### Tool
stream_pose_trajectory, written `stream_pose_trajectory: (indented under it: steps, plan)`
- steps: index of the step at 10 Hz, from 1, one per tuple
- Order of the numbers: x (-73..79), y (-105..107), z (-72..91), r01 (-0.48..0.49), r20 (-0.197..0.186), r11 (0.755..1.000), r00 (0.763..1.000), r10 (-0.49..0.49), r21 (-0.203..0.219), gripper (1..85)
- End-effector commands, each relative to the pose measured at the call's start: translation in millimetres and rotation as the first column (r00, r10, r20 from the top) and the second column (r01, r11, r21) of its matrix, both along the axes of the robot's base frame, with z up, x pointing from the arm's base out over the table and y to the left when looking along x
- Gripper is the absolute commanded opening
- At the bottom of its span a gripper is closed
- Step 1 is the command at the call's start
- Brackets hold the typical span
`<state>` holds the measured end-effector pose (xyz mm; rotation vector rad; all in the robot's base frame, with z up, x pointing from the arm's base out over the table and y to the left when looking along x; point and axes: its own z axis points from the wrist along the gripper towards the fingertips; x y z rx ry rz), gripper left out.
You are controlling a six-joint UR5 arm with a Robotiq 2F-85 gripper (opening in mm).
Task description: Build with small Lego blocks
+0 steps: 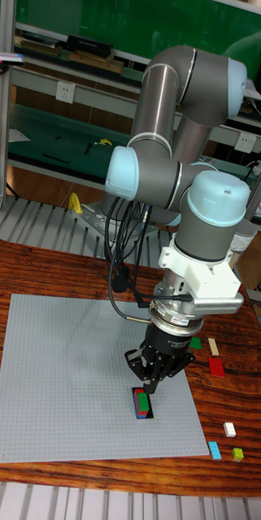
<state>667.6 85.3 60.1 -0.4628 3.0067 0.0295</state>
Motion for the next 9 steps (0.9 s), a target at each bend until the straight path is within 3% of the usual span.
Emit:
stream_pose_trajectory:
  steps: [1,3,6,9]
  plan:
    - [-0.2,0.2,1.8,0.009,-0.002,1.000,1.000,-0.009,0.007,1.3]
    - [1.0,6.9,2.3,0.029,0.001,0.999,1.000,-0.029,0.035,1.3]
    - [2.2,2.2,2.1,0.031,0.006,0.999,0.999,-0.031,0.017,1.3]
    - [8.4,0.3,-9.5,0.020,0.008,1.000,1.000,-0.021,0.022,1.3]
